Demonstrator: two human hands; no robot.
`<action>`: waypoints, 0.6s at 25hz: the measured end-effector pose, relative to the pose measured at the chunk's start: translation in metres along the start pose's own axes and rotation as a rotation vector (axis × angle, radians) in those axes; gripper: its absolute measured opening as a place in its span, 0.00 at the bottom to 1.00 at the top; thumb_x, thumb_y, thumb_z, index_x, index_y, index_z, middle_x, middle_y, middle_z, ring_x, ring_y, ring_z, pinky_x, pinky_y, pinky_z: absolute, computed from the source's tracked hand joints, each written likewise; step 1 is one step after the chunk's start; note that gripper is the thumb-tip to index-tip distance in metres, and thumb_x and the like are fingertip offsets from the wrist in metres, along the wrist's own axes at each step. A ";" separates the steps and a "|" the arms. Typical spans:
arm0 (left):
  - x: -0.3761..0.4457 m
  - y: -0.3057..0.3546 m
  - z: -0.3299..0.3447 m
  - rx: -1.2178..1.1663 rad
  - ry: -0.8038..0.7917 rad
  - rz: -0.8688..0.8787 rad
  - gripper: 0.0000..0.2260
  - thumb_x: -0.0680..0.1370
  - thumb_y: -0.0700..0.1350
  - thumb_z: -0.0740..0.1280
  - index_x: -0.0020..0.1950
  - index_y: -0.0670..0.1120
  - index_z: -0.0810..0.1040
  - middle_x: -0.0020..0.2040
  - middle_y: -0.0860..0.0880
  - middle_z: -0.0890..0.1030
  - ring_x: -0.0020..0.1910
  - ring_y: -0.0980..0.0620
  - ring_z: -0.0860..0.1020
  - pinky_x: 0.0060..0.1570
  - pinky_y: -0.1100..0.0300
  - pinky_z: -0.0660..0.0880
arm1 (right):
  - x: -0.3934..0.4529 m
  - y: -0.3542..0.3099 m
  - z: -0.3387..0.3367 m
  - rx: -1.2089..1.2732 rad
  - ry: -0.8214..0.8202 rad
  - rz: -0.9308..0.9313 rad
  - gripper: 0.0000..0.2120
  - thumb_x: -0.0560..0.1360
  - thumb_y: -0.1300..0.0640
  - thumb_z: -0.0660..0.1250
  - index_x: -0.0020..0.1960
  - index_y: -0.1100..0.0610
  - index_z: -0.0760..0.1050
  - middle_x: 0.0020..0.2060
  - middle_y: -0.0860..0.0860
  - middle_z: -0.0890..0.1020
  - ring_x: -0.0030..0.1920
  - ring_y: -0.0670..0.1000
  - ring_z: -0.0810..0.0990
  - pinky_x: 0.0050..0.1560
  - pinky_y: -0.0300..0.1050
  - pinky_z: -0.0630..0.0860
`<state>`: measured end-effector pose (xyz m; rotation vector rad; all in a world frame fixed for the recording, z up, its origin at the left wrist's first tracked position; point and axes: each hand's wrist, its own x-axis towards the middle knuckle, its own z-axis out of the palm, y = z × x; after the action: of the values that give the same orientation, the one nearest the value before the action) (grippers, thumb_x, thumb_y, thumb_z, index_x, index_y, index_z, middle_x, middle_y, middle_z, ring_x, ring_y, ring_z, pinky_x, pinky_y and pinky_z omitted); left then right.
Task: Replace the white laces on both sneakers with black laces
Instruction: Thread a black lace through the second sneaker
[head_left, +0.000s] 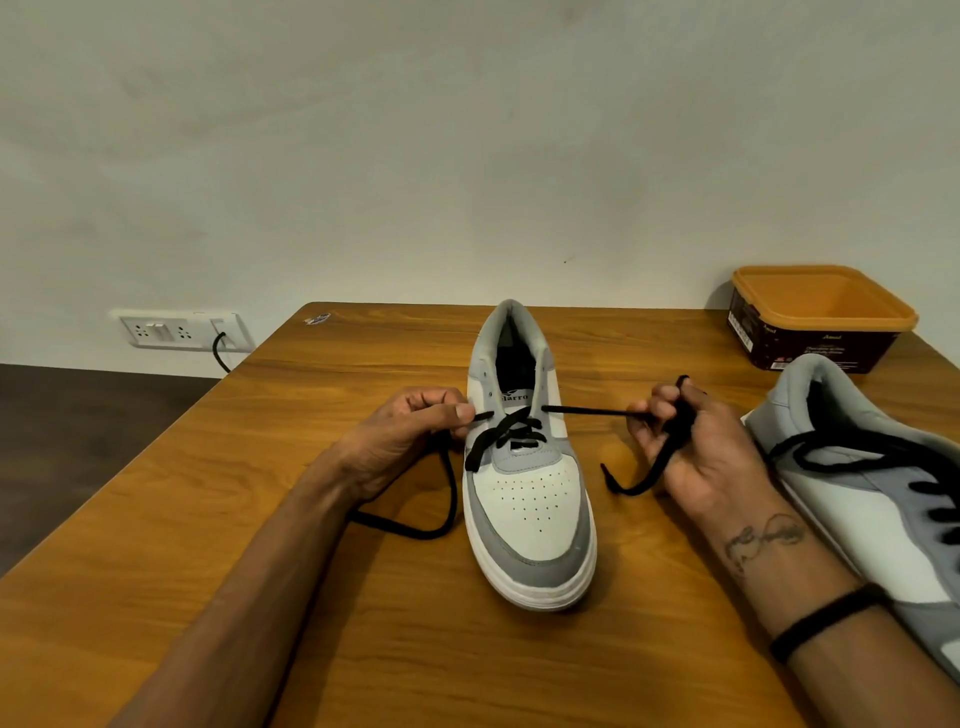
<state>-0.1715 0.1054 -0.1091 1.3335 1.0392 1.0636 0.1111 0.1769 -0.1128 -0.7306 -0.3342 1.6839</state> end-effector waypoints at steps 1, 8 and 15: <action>0.000 0.000 0.001 -0.007 0.013 -0.004 0.10 0.74 0.52 0.73 0.39 0.47 0.79 0.39 0.50 0.77 0.42 0.53 0.76 0.48 0.60 0.77 | -0.002 0.000 0.000 -0.126 -0.041 -0.062 0.08 0.87 0.56 0.60 0.50 0.56 0.72 0.30 0.48 0.74 0.28 0.46 0.71 0.35 0.43 0.75; 0.000 0.004 0.013 -0.038 0.080 0.008 0.07 0.79 0.44 0.72 0.42 0.45 0.83 0.41 0.50 0.82 0.42 0.55 0.81 0.47 0.62 0.79 | -0.036 0.026 0.010 -1.428 -0.514 -0.783 0.08 0.80 0.49 0.71 0.58 0.47 0.83 0.47 0.39 0.83 0.44 0.40 0.80 0.41 0.32 0.74; -0.001 0.002 0.007 0.012 0.022 0.018 0.09 0.81 0.43 0.70 0.42 0.42 0.77 0.40 0.50 0.79 0.42 0.55 0.77 0.48 0.61 0.77 | -0.028 0.033 0.005 -1.437 -0.463 -0.900 0.04 0.85 0.52 0.62 0.55 0.52 0.74 0.47 0.44 0.78 0.47 0.43 0.78 0.44 0.40 0.76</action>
<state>-0.1650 0.1026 -0.1076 1.3457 1.0532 1.0898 0.0851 0.1427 -0.1198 -0.9243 -1.9710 0.5000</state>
